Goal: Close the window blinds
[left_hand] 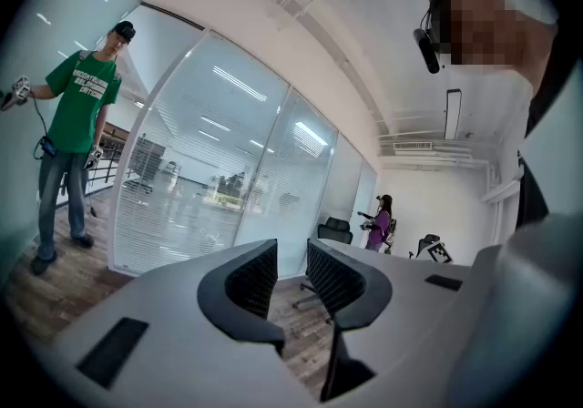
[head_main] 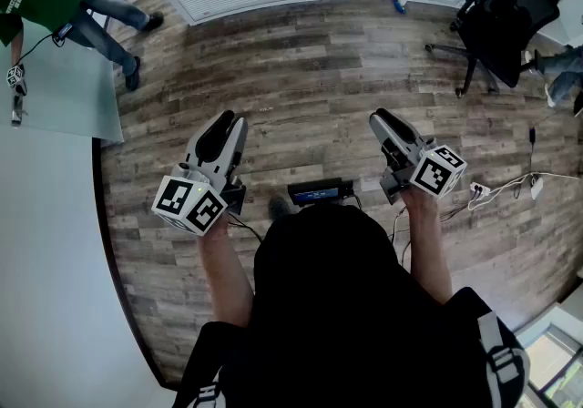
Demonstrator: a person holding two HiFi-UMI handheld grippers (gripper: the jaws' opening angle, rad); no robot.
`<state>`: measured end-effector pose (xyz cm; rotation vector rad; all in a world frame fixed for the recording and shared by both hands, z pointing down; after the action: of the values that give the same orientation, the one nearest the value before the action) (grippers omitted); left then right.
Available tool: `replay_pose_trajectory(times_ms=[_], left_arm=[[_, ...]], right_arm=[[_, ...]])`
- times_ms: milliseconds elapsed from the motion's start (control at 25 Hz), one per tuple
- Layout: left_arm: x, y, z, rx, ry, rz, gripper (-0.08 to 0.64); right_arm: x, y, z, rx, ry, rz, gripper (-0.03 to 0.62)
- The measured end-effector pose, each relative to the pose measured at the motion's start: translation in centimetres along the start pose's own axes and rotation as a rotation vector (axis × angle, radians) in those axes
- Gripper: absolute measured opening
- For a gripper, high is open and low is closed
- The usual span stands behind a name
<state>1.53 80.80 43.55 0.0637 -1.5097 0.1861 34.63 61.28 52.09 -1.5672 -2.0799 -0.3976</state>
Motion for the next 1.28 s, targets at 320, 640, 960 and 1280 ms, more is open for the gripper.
replay_pose_trajectory(times_ms=[320,640,960,1280], left_arm=[[0.1,-3.0,-2.0,-0.001,-0.008,0.016,0.115],[1.4,-3.9,-2.8,-0.002,-0.015,0.032,0.115],[2.1,-7.3,-0.3,0.005,0.015,0.045,0.115],[2.9,-15.4,7.4,0.057,0.085,-0.004,0.115]], right_arm=[[-1.6,1.1,-2.2,-0.015,-0.023,0.007,0.125],[-2.1,1.7,-4.3,-0.019,-0.017,0.009,0.125],[-3.4,-0.6,-5.7,0.015,-0.008,0.023,0.126],[-7.8,-6.4,-7.8,0.117,0.003,0.012,0.126]])
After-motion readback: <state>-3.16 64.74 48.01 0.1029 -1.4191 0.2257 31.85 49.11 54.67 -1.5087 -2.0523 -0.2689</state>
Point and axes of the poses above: the fingertips, and each gripper's own axes: y backward along the fingers, z to its left, x out of its underside, the point moved 10 cm from there along y, backward along the fingers, and after that the axes turned 14 degrees about -y, right-handed, at the moved point
